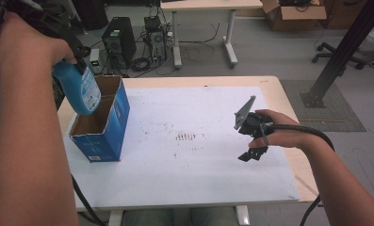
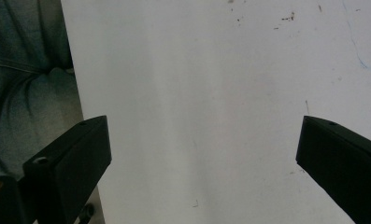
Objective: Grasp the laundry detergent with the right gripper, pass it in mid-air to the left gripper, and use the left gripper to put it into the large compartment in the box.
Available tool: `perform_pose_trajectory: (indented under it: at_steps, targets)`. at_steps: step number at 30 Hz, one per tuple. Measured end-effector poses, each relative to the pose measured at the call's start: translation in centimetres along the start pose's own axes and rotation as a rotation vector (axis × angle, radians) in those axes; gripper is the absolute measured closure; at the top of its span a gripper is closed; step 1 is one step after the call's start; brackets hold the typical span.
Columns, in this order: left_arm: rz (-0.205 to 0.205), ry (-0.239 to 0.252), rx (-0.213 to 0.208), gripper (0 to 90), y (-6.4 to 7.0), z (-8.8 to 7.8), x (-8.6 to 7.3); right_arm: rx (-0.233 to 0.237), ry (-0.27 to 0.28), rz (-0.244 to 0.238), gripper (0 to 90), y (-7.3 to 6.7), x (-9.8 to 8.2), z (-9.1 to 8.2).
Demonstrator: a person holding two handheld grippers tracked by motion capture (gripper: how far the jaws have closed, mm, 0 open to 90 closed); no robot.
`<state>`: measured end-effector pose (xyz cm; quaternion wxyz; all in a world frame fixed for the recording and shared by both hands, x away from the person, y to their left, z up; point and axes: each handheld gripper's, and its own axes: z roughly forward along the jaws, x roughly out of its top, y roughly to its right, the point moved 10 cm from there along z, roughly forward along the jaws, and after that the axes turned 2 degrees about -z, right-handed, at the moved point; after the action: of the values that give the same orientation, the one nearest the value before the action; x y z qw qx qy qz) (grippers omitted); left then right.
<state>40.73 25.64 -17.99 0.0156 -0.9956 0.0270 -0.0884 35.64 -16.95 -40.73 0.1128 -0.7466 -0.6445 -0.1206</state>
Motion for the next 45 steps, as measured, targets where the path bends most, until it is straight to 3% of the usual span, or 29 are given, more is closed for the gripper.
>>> perform_pose_trajectory:
  at_steps: [22, 45]
  targets:
    - [-0.049, -0.028, 0.0, 38.7, -1.4, 4.0, 0.4, 0.009, 0.002, 0.01, 3.4, 0.4, -0.1, 1.0]
    - [-0.067, -0.079, -0.026, 38.7, -1.2, 10.6, 0.1, 0.015, 0.0, 0.01, 3.3, 0.2, -0.1, 1.3]
